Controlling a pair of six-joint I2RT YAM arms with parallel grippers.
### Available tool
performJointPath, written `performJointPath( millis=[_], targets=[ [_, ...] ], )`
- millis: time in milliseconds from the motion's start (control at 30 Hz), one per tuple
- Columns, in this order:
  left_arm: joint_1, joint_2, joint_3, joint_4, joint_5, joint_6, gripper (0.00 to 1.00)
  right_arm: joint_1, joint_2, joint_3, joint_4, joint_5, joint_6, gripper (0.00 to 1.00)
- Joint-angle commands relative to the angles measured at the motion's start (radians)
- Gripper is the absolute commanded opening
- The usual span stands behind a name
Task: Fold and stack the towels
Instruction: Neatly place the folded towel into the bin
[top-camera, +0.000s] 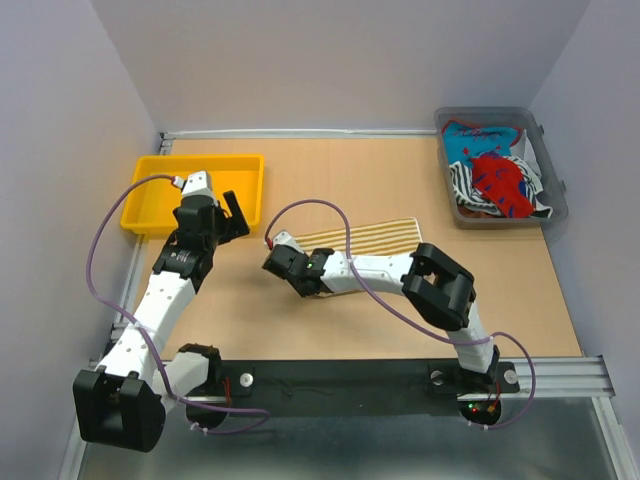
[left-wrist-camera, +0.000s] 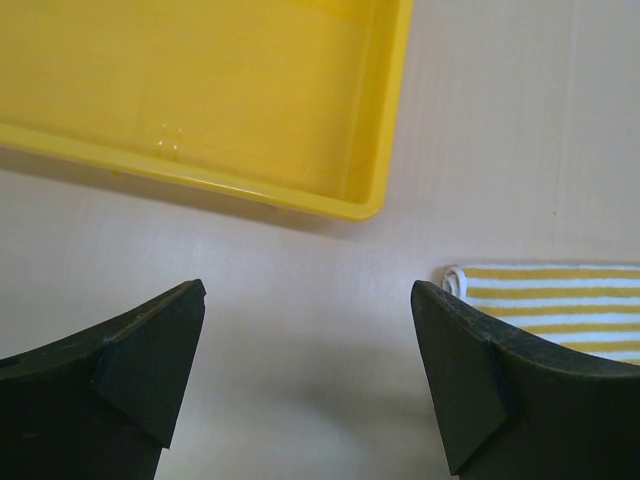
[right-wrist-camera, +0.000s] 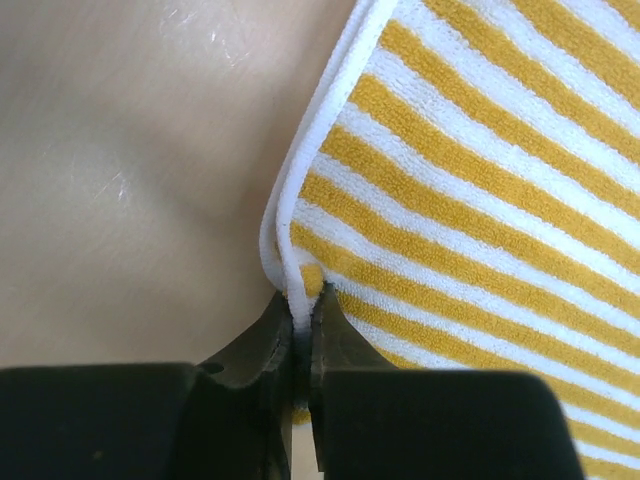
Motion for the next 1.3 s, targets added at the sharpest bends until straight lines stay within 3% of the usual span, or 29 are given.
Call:
performJointPath(
  millis=[0,300,467,967,1267],
  targets=[
    [0.005,-0.029,-0.007,0.005,0.070,-0.048,0.96,-0.012,0.042,-0.037,-0.091,-0.002,0.019,0.00],
    [-0.001,0.015,-0.145,0.118,0.358,-0.281,0.96,-0.049,-0.151,-0.094,0.063,-0.078,0.019,0.01],
    [-0.053,0.099,-0.199,0.244,0.435,-0.387,0.96,-0.075,-0.228,-0.147,0.148,-0.105,0.019,0.01],
    [-0.228,0.334,-0.230,0.558,0.418,-0.677,0.96,-0.101,-0.299,-0.272,0.300,-0.183,0.065,0.01],
    [-0.270,0.438,-0.260,0.592,0.355,-0.748,0.96,-0.107,-0.336,-0.298,0.344,-0.185,0.088,0.01]
  ],
)
